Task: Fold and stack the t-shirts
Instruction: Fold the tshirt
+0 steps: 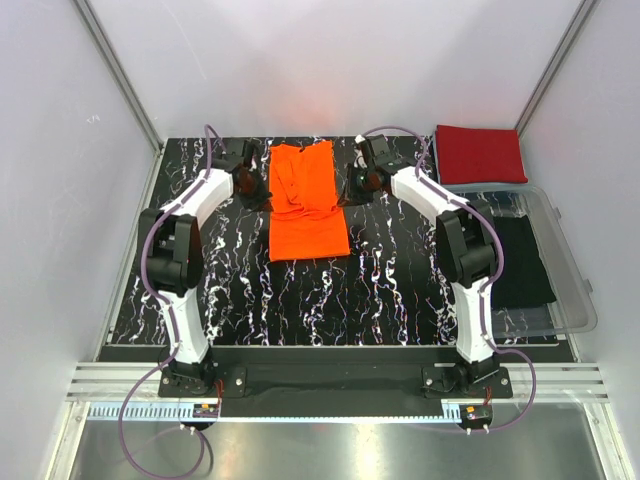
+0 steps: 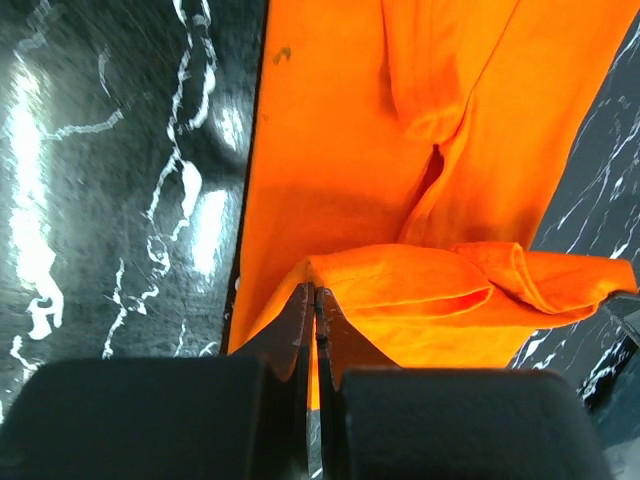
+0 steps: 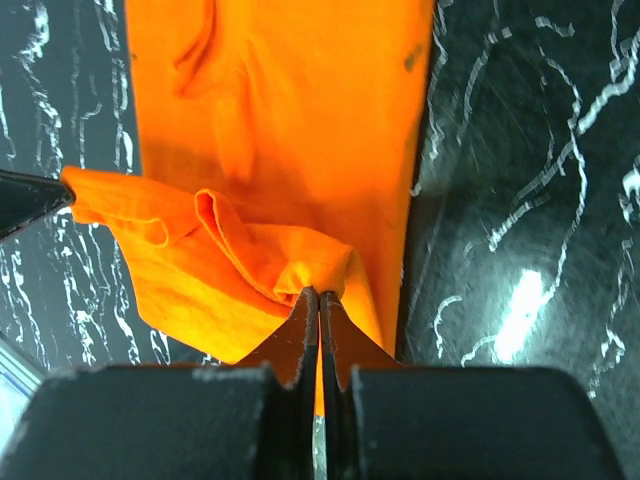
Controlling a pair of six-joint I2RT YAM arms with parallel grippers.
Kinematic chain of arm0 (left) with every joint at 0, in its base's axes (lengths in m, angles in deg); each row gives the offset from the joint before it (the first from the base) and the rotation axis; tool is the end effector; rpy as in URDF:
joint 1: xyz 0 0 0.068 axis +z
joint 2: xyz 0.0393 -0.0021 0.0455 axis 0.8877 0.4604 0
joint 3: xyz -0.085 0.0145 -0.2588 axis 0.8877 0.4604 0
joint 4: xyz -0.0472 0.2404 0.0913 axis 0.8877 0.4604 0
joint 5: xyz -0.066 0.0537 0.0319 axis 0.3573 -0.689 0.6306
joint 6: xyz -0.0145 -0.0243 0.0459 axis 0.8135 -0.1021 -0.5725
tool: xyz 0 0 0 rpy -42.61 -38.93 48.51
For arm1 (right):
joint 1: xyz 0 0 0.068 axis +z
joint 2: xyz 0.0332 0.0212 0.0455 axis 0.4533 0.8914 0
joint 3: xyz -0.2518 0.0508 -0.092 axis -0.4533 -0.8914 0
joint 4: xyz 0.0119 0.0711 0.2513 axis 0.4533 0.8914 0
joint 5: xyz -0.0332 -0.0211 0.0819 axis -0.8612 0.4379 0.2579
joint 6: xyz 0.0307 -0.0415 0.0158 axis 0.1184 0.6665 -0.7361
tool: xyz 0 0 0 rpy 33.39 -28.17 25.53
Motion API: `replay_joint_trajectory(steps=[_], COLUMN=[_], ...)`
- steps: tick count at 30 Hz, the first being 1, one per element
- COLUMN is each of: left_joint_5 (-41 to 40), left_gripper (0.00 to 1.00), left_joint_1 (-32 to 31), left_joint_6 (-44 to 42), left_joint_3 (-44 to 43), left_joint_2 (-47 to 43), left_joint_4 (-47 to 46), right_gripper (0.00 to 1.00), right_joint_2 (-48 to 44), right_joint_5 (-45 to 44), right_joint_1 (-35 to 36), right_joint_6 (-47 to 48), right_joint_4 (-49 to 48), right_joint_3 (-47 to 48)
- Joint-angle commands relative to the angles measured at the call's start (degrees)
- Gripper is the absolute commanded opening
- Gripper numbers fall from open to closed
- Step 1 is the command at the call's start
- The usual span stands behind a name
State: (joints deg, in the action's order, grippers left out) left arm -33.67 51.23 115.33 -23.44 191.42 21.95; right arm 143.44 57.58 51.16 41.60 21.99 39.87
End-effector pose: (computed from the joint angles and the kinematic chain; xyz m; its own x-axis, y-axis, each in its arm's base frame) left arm 0.4149 -0.0889 0.2212 -0.8518 -0.4162 -0.3182 -0.2813 0.8757 -0.3925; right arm 0.4353 0.2073 0.2135 -0.8760 0.0491 -0.4798 -0.2128 0.8534 0.4758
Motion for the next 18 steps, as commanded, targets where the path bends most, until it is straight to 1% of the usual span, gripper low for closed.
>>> replay_joint_trajectory(steps=[1, 10, 14, 17, 18], left_joint_5=[-1.9, -1.8, -1.7, -1.5, -1.3], left_gripper=[0.0, 0.0, 0.0, 0.07, 0.12], left_joint_1=[0.7, 1.5, 1.9, 2.0, 2.1], left_joint_6=[-1.2, -1.5, -1.5, -1.0, -1.0], left_joint_3=[-3.2, -5.4, -7.6, -8.5, -8.8], left_joint_2=[0.9, 4.4, 6.0, 7.4, 8.1], left_joint_4=[-0.3, -0.3, -0.2, -0.2, -0.1], right_gripper=[0.0, 0.01, 0.02, 0.06, 0.09], right_joint_2=[1.1, 5.3, 6.9, 8.3, 8.5], right_joint_5=[2.1, 3.6, 2.5, 1.7, 1.6], right_joint_1=[-0.4, -0.4, -0.5, -0.8, -1.1], right_joint_6=[1.7, 1.9, 1.9, 1.3, 1.0], right_joint_4=[-0.2, -0.3, -0.2, 0.1, 0.5], right_joint_3=[4.8, 8.3, 9.6, 10.6, 11.1])
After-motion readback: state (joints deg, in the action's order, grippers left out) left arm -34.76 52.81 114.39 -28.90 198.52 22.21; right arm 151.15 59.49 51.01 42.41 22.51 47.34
